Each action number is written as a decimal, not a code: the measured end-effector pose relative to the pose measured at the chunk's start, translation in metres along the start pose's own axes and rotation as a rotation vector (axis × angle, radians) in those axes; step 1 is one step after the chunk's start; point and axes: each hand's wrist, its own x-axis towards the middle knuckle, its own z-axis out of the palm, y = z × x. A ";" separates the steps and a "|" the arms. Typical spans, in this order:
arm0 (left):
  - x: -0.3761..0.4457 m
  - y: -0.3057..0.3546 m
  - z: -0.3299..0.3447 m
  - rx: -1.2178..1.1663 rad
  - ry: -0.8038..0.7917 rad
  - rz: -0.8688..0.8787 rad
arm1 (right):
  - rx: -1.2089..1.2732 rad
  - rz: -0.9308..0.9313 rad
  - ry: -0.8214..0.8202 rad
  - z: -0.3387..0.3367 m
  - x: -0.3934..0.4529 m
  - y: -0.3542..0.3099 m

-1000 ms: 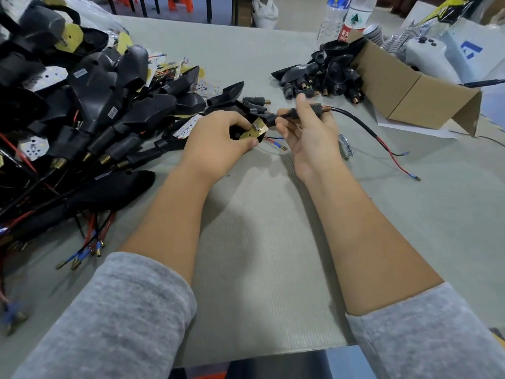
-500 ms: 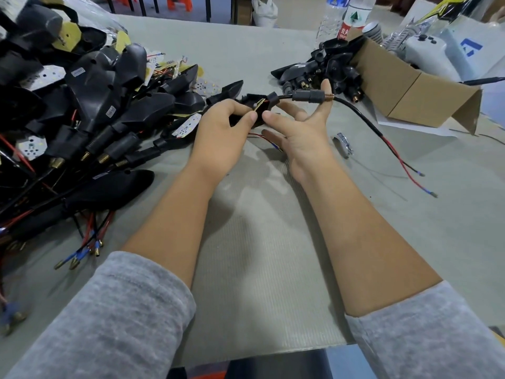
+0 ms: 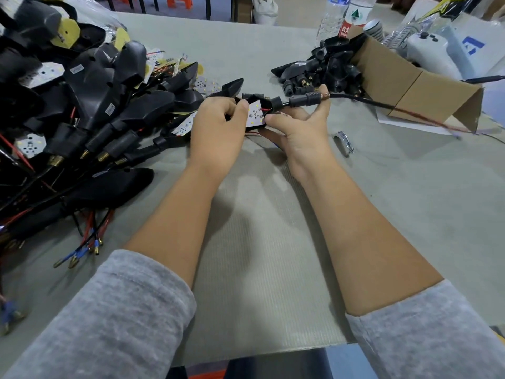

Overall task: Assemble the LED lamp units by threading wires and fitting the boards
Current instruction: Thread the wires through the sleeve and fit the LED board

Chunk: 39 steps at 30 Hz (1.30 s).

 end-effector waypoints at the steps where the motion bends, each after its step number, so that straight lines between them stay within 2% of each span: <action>1: 0.000 -0.001 0.000 -0.056 0.006 -0.055 | 0.013 0.000 0.000 -0.001 0.000 0.000; 4: -0.003 0.001 -0.001 -0.185 0.040 -0.179 | 0.058 0.012 -0.011 -0.002 0.000 -0.003; 15: -0.001 0.004 -0.004 -0.520 0.135 -0.214 | 0.180 0.101 -0.082 -0.003 -0.001 -0.006; 18: 0.002 0.003 -0.004 -0.579 0.104 -0.288 | 0.219 0.133 -0.088 -0.002 -0.001 -0.006; 22: 0.003 0.002 -0.007 -0.743 -0.021 -0.429 | 0.250 0.152 -0.080 -0.002 -0.001 -0.007; 25: 0.003 0.001 -0.012 -0.790 -0.031 -0.490 | 0.233 0.169 -0.062 -0.002 0.000 -0.009; 29: 0.006 0.001 -0.017 -0.739 0.027 -0.452 | 0.201 0.208 0.019 -0.007 0.005 -0.011; 34: 0.006 0.001 -0.020 -0.679 0.101 -0.353 | 0.166 0.124 0.225 -0.010 0.009 -0.006; 39: 0.008 0.000 -0.020 -0.639 0.217 -0.280 | 0.118 0.036 0.331 -0.015 0.011 -0.006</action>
